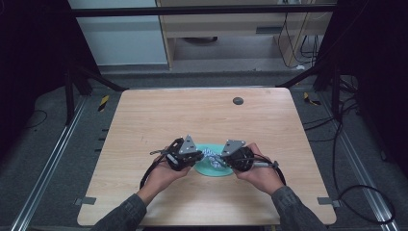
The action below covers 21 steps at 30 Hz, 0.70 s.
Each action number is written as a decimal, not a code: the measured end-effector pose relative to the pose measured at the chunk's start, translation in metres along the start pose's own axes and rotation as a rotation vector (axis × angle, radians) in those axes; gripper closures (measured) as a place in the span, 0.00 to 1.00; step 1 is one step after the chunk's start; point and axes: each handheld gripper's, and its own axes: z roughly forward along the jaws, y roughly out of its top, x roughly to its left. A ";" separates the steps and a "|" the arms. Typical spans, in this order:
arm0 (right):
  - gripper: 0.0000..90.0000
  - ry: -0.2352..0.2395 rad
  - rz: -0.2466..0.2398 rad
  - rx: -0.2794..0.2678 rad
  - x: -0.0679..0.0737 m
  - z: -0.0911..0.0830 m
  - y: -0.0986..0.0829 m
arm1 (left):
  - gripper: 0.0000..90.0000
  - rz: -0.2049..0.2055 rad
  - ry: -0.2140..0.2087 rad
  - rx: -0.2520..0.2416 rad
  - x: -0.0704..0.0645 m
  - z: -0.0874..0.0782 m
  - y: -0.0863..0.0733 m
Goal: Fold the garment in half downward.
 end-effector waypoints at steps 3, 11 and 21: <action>0.93 0.003 -0.010 0.001 0.003 0.000 -0.001 | 0.92 -0.001 -0.005 0.001 -0.002 0.000 -0.003; 0.92 0.011 -0.026 0.020 0.015 0.000 -0.009 | 0.87 -0.005 -0.024 -0.013 -0.010 0.001 -0.017; 0.92 0.029 -0.029 0.017 0.021 -0.002 -0.015 | 0.54 -0.004 -0.004 -0.023 -0.017 -0.003 -0.029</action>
